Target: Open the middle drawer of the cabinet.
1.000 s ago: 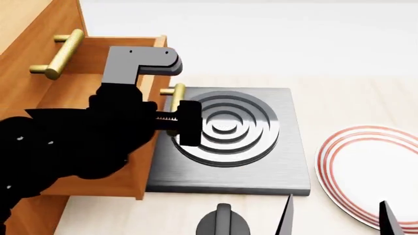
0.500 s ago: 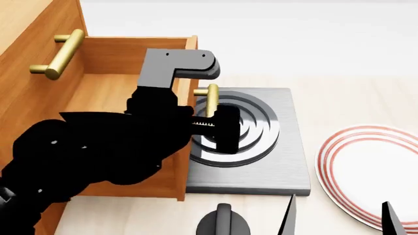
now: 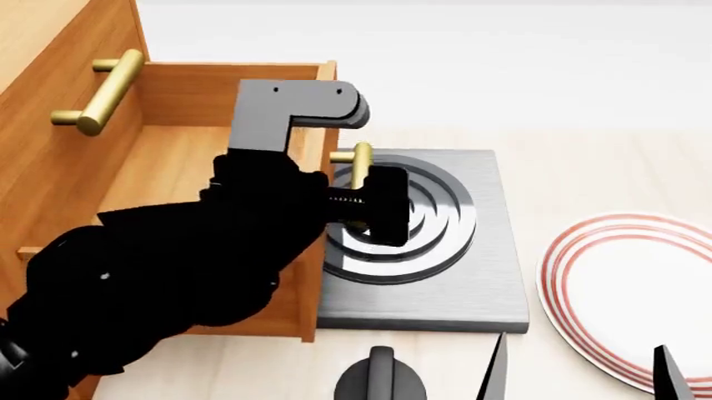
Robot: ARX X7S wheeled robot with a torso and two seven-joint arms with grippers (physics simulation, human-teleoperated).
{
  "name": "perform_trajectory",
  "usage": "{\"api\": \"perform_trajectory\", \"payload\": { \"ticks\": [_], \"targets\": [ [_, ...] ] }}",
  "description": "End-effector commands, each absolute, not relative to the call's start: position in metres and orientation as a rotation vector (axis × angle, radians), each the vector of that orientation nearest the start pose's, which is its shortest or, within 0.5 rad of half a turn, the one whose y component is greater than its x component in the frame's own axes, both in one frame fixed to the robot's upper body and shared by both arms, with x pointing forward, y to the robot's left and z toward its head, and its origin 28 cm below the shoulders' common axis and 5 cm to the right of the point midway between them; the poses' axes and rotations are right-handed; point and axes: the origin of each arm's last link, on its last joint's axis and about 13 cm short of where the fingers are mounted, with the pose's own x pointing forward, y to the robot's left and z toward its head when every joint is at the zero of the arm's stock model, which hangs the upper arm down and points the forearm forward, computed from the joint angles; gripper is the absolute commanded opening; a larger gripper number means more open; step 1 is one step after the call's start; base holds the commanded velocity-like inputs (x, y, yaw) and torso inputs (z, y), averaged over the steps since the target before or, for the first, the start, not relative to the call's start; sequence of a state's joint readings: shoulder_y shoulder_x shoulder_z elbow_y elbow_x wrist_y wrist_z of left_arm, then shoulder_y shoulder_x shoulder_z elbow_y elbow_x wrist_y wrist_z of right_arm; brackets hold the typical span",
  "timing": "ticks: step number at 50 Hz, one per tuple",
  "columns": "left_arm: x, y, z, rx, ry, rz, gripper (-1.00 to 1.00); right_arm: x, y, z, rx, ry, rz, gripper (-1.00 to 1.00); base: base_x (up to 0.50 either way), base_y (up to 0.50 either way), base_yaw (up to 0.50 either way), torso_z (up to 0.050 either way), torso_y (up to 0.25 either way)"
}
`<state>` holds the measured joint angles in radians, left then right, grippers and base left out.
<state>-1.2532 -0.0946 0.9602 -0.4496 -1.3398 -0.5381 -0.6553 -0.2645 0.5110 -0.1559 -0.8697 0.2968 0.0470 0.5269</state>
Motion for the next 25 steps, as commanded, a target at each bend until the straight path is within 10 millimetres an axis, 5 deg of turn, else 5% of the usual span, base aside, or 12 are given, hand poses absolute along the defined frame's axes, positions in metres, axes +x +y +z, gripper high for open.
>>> {"api": "perform_trajectory", "payload": {
  "ticks": [1, 25],
  "targets": [
    [0.351, 0.067, 0.256, -0.244, 0.043, -0.341, 1.0, 0.13, -0.114, 0.142, 0.036, -0.437, -0.038, 1.0, 0.0, 0.0, 0.0, 0.0, 0.0],
    [0.359, 0.084, 0.242, -0.182, -0.126, -0.276, 1.0, 0.132, -0.115, 0.142, 0.036, -0.437, -0.042, 1.0, 0.0, 0.0, 0.0, 0.0, 0.0]
  ]
}}
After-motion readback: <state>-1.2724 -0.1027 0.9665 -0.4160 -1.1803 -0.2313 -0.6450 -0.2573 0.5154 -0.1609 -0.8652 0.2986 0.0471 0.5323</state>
